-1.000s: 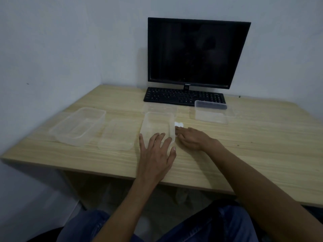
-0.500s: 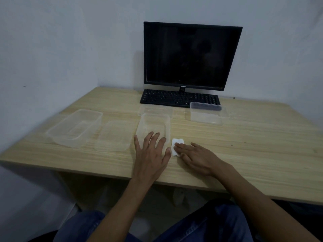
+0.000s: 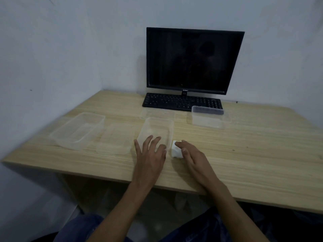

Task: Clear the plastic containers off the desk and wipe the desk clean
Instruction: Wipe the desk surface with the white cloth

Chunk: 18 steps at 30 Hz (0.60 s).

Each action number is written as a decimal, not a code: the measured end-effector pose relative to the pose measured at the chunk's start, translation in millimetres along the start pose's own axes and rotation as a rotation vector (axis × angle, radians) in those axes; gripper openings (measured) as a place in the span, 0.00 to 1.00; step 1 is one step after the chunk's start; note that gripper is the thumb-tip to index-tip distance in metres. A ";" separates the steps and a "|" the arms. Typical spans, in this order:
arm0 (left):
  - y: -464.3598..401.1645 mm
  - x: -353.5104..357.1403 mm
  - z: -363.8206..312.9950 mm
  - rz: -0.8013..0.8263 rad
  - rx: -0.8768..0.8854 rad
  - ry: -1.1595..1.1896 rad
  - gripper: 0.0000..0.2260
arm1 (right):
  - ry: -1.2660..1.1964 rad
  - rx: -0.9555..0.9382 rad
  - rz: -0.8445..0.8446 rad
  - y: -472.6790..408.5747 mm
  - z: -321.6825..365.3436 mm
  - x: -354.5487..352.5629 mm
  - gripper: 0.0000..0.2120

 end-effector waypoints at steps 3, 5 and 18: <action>0.7 -2.5 -0.7 -0.025 0.002 0.019 0.05 | -0.137 0.068 -0.100 7.1 11.1 5.7 0.20; 0.8 -8.1 -2.0 -0.069 0.014 0.041 0.08 | -0.216 0.145 -0.135 5.8 18.4 11.4 0.21; 6.1 -16.6 -22.2 -0.132 0.389 0.182 0.14 | -0.594 0.329 -0.271 3.5 20.7 15.2 0.22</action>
Point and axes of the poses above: each hand's wrist, its own y-axis away from the middle knuckle, its own x-axis out of the palm, z = x × y, the point moved 5 cm from there along -y, towards the middle knuckle, and after that the axes turned 11 degrees about -z, right-handed, at the moved point
